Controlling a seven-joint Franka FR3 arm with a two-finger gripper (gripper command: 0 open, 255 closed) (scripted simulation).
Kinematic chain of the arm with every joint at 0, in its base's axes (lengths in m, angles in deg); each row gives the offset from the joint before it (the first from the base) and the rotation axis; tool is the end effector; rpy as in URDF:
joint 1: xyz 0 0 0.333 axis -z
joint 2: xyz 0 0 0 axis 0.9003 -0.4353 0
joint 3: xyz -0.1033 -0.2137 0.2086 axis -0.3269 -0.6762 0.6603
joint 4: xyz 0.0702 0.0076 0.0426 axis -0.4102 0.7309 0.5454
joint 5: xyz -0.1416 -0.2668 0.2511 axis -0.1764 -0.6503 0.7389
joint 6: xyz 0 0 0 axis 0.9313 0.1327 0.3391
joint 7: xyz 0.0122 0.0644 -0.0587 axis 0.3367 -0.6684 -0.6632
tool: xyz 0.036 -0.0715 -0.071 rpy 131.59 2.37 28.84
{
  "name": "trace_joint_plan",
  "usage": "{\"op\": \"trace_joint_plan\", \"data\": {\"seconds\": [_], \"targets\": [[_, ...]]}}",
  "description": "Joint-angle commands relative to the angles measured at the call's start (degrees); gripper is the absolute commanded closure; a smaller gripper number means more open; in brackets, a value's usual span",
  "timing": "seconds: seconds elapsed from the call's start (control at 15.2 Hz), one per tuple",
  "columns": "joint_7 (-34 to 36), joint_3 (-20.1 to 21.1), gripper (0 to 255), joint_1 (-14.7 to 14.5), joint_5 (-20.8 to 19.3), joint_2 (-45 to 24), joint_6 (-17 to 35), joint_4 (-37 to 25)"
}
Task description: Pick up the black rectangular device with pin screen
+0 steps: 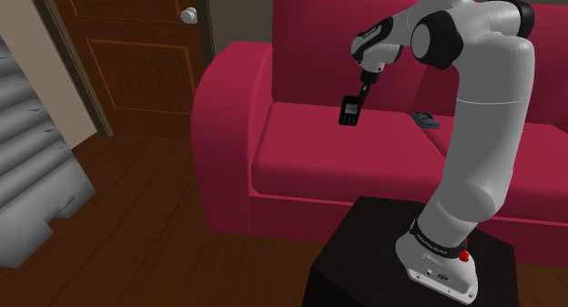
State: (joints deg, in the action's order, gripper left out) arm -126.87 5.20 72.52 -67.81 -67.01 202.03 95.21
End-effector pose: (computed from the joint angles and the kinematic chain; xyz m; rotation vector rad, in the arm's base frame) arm 0.4343 -0.4437 0.3954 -3.1105 -0.2955 -0.0623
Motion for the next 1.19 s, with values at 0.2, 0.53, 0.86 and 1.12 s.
{"op": "trace_joint_plan", "data": {"seconds": [0.2,0.53,0.86,1.12], "targets": [[-0.1,0.0,255,0.0,0.0,0.0,0.2,0.2],[-0.1,0.0,255,0.0,0.1,-0.1,0.1,0.0],[1.0,-0.6,255,-0.4,-1.4,1.5,-3.1,-2.1],[1.7,-1.0,255,-0.6,-2.3,2.5,-5.8,-4.0]]}}
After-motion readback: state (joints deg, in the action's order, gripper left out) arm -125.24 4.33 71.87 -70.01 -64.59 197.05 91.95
